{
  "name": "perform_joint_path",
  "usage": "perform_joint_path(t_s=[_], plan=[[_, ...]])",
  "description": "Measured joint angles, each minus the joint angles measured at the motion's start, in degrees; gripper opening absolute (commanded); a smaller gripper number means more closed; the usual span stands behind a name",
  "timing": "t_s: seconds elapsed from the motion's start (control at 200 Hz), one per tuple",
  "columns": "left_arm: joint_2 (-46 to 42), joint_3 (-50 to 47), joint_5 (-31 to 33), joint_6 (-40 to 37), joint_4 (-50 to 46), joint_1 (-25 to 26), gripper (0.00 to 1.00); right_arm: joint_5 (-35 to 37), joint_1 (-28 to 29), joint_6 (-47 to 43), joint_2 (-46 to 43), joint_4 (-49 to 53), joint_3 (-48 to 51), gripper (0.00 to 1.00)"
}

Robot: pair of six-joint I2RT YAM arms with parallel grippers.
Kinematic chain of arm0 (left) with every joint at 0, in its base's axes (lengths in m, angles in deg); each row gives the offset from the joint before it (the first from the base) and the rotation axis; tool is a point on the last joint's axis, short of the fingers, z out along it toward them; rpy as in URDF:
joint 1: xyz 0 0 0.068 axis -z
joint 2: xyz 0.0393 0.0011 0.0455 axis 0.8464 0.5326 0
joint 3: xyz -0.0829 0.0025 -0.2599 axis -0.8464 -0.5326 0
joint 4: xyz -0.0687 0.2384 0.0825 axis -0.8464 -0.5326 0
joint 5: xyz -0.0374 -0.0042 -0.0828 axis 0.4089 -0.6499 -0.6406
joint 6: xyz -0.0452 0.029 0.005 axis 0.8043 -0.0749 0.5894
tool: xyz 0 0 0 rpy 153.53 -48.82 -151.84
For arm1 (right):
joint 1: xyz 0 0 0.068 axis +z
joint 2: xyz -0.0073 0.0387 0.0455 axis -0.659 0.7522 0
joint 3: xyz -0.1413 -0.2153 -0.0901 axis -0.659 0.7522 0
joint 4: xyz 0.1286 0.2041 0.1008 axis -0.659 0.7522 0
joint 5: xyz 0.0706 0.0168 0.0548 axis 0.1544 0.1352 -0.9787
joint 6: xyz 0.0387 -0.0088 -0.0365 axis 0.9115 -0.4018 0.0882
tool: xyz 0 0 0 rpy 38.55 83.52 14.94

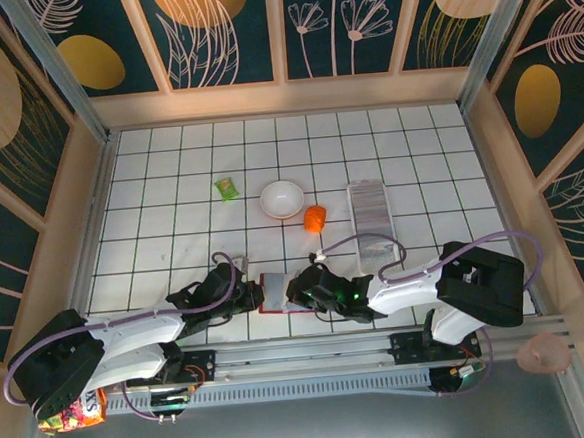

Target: Put the credit cards into the card holder

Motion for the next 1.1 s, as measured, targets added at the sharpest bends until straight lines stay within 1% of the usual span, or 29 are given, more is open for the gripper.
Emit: perform_joint_path(t_s=[0.155, 0.535, 0.691, 0.916, 1.101], plan=[[0.0, -0.2, 0.0, 0.0, 0.4, 0.0, 0.01, 0.2, 0.2, 1.3, -0.1, 0.6, 0.1, 0.0], [0.0, -0.7, 0.0, 0.1, 1.4, 0.0, 0.01, 0.5, 0.9, 0.4, -0.8, 2.3, 0.0, 0.0], [0.0, -0.7, 0.0, 0.2, 1.6, 0.0, 0.0, -0.2, 0.9, -0.4, -0.8, 1.2, 0.0, 0.0], [0.0, -0.9, 0.0, 0.4, 1.7, 0.0, 0.0, -0.5, 0.9, -0.4, -0.8, -3.0, 2.2, 0.0], [0.0, -1.1, 0.0, 0.5, 2.1, 0.0, 0.0, -0.4, 0.9, -0.2, -0.8, -3.5, 2.4, 0.0]])
